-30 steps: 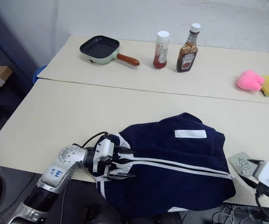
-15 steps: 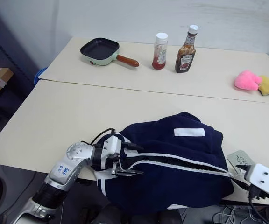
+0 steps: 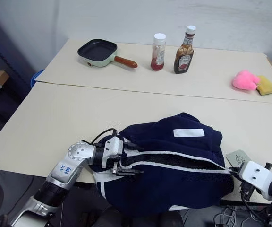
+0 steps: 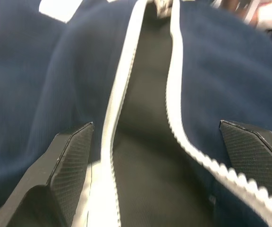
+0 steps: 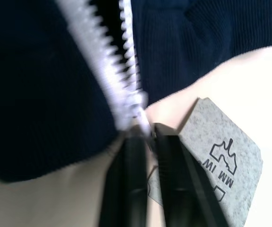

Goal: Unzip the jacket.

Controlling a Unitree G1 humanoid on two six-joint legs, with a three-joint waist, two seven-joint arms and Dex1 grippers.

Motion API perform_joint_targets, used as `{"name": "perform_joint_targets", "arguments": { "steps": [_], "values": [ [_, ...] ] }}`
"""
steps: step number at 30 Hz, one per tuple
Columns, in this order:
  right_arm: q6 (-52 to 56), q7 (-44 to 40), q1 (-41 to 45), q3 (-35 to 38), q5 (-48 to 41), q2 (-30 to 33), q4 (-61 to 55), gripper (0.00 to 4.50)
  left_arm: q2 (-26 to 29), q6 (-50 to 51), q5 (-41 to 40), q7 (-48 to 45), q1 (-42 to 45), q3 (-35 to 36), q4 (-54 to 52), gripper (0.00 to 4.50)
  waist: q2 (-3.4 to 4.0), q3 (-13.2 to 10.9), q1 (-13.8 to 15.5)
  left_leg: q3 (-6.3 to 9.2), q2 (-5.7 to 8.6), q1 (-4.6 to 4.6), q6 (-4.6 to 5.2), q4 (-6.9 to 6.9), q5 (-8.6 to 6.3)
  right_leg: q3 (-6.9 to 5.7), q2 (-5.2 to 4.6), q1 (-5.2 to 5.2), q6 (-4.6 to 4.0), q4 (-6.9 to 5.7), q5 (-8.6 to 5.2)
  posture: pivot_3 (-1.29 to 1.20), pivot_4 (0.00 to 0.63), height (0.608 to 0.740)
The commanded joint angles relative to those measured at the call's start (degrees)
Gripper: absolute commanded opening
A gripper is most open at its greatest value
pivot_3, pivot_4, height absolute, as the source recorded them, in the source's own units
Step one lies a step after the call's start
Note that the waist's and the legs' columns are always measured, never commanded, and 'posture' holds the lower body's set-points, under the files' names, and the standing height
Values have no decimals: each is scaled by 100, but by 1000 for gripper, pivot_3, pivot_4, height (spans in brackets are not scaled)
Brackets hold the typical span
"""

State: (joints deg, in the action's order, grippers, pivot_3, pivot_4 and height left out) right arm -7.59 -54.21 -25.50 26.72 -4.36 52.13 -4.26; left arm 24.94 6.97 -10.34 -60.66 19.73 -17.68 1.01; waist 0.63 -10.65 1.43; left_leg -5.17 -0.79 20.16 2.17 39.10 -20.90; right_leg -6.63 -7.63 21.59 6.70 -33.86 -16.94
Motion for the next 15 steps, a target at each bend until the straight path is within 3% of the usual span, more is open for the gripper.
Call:
{"name": "perform_joint_targets", "arguments": {
  "steps": [1,15],
  "values": [
    [-32,119,-46,88,147,70,146,30,38,-132,276,136,-77,-112,95,4500,-4,2,4,0,0,0,0,0,0,0,-1,0,0,0,0,0,150,740],
    [-384,-37,-742,666,191,117,-19,30,-51,50,514,489,-134,-296,275,4500,12,12,34,0,3,-6,2,0,0,3,-6,-6,2,-1,1,0,150,740]
  ]
}}
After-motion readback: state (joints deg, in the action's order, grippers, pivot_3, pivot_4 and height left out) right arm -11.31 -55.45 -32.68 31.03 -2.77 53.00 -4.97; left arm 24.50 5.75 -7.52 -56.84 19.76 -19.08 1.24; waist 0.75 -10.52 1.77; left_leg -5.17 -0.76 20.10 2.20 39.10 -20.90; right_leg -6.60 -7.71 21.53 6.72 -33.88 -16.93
